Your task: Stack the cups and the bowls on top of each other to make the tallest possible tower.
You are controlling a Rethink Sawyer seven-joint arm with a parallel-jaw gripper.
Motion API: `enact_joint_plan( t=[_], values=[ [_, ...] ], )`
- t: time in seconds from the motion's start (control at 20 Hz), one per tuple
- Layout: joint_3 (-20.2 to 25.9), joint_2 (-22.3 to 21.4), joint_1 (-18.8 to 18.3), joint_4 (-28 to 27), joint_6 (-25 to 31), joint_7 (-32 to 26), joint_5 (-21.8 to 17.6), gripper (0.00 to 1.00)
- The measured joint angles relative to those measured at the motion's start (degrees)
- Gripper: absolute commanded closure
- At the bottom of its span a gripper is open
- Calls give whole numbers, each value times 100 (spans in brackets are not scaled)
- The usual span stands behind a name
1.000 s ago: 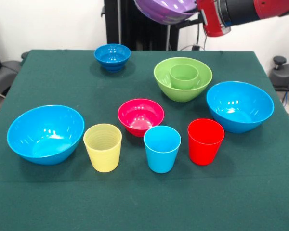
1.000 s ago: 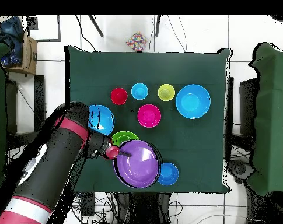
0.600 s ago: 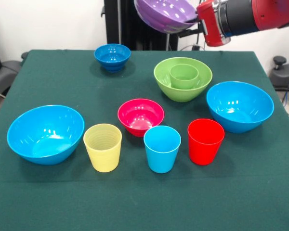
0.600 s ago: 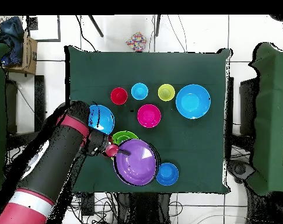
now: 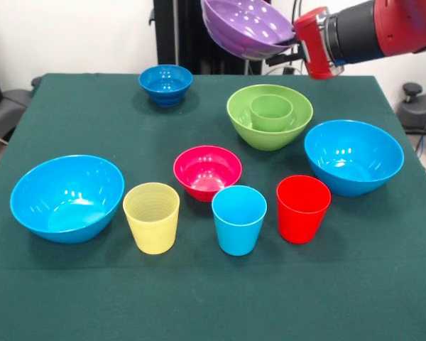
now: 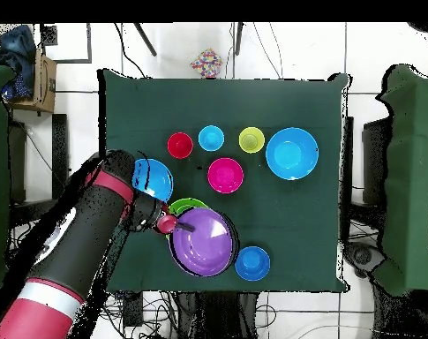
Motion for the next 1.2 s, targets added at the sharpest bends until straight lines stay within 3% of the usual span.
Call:
enact_joint_plan(
  t=[0.6,1.2],
  values=[
    [-1,13,-88,-88,-71,0,546,100],
    [-1,-74,-219,-73,-1141,0,1180,100]
  ],
)
